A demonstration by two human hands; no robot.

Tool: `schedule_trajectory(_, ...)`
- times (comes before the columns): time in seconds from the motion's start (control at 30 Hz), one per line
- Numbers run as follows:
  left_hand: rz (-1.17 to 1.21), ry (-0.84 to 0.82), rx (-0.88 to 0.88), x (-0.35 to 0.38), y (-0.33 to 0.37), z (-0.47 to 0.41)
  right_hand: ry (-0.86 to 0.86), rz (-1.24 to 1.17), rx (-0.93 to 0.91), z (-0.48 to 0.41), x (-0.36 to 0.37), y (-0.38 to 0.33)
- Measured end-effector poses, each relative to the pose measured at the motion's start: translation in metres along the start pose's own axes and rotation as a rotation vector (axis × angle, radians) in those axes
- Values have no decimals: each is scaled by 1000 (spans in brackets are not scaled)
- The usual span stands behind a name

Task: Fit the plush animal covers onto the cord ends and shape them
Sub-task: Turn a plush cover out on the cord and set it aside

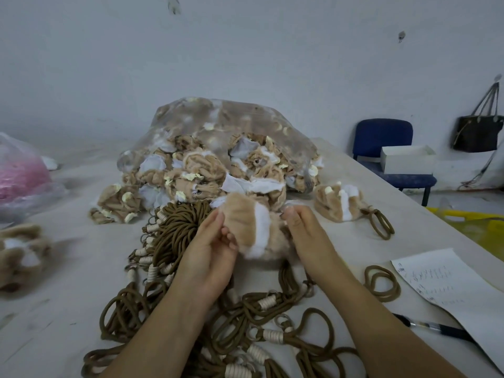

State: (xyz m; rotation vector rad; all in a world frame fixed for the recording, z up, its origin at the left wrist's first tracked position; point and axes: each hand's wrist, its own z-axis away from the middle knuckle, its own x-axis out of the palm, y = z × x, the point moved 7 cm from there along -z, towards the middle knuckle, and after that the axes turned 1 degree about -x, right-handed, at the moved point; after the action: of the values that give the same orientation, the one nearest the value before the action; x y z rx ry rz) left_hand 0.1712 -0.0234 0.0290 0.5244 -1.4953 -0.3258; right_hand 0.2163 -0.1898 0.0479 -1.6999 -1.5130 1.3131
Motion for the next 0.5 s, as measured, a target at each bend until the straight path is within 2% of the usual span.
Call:
schedule_trajectory(0.1,64,-10,5,-1,-2,0,-88,-22,82,3,16,3)
schedule_trajectory(0.17,102,-21,-2,0,-3,-1,-141,47,89,6,22,4)
schedule_trajectory(0.27,159,-33,-38,1,-5,1,-131,310,-142,7,25,-13)
schedule_trajectory(0.33,153,-17,-64,0,-9,2,-138,402,-303,10,34,-24)
schedule_trajectory(0.43,-42,45,-17,-2,-8,4,-135,467,-336,9,35,-26)
schedule_trajectory(0.5,-342,73,101,1,-4,9,-86,358,-279,6,24,-23)
